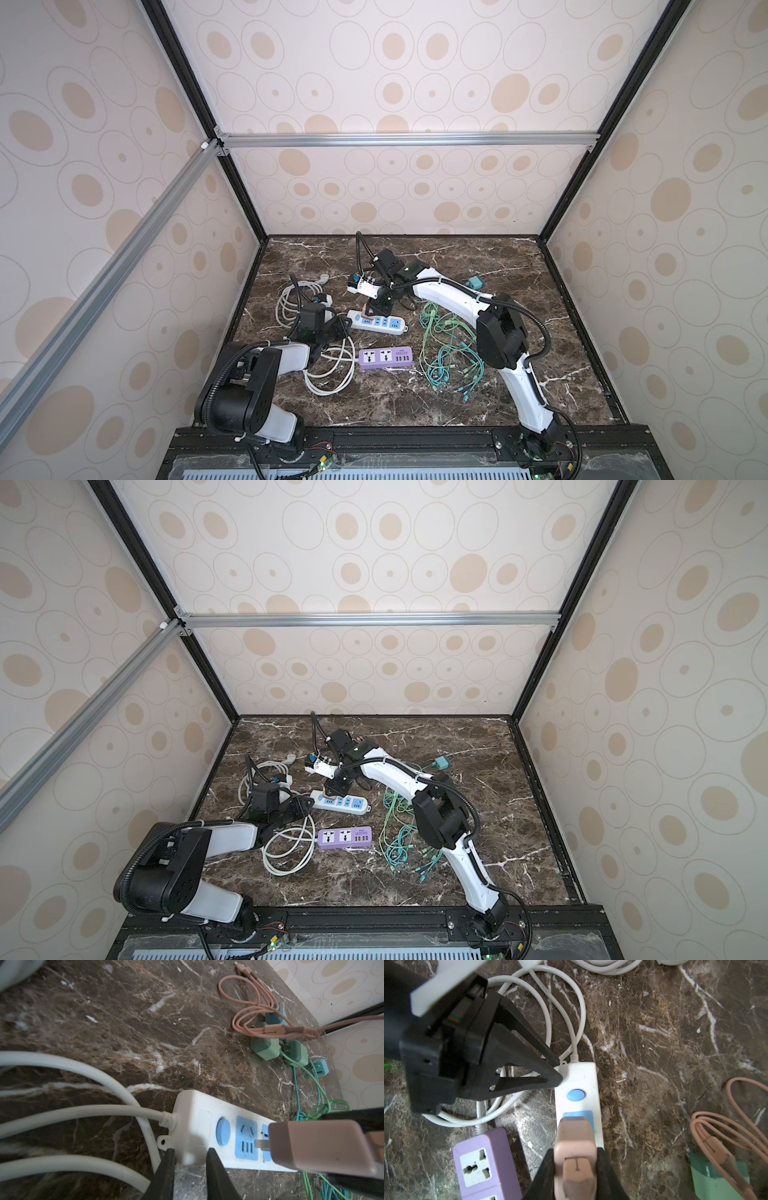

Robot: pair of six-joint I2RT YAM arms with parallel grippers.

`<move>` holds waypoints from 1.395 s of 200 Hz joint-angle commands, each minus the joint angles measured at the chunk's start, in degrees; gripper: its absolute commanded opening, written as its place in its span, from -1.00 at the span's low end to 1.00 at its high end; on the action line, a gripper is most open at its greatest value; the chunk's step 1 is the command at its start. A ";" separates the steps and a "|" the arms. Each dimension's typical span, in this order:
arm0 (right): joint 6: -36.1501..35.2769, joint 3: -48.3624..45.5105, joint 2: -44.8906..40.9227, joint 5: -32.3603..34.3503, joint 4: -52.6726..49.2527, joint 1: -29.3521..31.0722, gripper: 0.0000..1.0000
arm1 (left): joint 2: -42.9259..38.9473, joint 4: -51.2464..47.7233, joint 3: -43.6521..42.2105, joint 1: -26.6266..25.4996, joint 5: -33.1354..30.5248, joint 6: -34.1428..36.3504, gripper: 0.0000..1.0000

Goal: Insert the plug
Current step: 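Align the pink charger's prongs over a blue socket with the right gripper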

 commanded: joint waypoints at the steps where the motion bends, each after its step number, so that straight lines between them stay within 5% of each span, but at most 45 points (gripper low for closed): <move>1: -1.23 -0.51 0.23 0.26 -0.65 0.67 -0.96 | 0.51 1.51 0.90 0.40 0.57 1.17 -0.47; 279: -6.77 -2.07 2.43 8.12 -0.80 3.48 -0.96 | 1.44 2.41 0.36 0.84 1.20 1.23 -0.51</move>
